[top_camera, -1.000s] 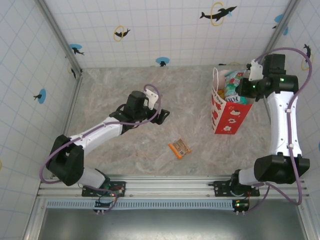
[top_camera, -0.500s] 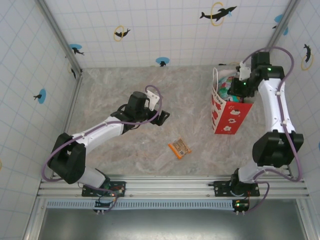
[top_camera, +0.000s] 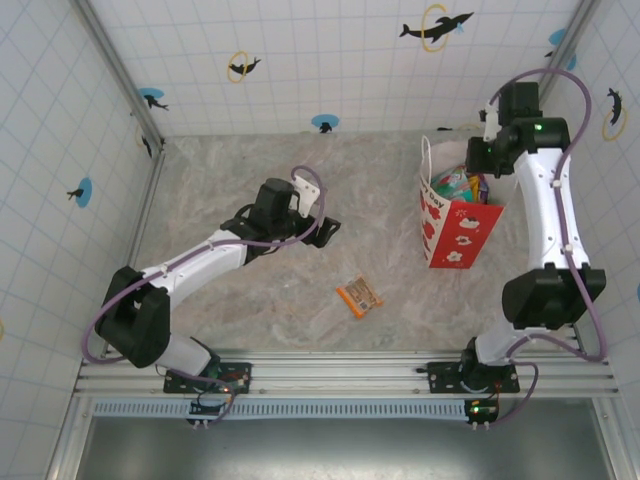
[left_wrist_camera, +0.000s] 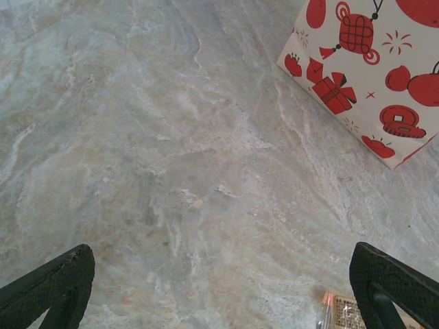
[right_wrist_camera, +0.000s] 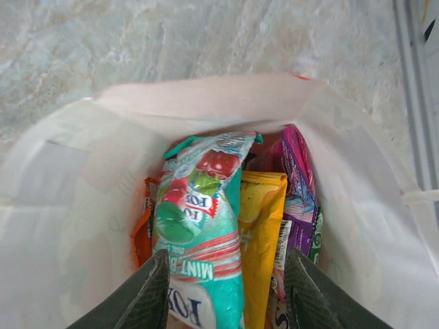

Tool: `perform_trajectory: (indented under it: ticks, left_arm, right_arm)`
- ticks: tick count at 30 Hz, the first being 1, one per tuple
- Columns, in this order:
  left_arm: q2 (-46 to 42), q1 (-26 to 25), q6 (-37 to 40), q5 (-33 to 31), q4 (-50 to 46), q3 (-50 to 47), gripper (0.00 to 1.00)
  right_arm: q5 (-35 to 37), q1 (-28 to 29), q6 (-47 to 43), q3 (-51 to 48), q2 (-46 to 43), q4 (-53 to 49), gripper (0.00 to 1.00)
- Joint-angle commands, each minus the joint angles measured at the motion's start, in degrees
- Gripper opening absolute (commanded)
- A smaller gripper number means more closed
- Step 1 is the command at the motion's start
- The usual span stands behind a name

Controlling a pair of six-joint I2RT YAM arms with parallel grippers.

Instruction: Place the snacks into the paper bag

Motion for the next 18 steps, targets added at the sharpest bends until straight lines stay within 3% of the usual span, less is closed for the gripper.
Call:
perform_trajectory:
  ticks: [1,6,8,11,18]
  left_arm:
    - [0.7,0.1,-0.1,0.9,-0.2,1.7,0.98]
    - [0.3,0.1,-1.0,4.9,-2.1,1.7,0.93]
    - [0.0,0.0,-1.3,7.6,-3.3,1.0,0.86]
    - [-1.7,-0.3,-3.4,10.2,-3.1,-2.2,0.85]
    - [-4.8,-1.2,-18.4,14.8,2.7,-11.4,0.84]
  right_arm:
    - [2.9,2.1,-0.2,1.8,-3.5,0.7,0.45]
    - [1.4,6.3,1.2,-1.3,-6.9,2.6,0.45]
    - [0.7,8.5,2.3,-4.6,-9.9,4.8,0.45]
    - [-2.0,11.6,5.4,-11.2,-15.4,9.0,0.44]
    - [-3.3,22.4,15.4,-30.9,-28.9,18.2,0.42]
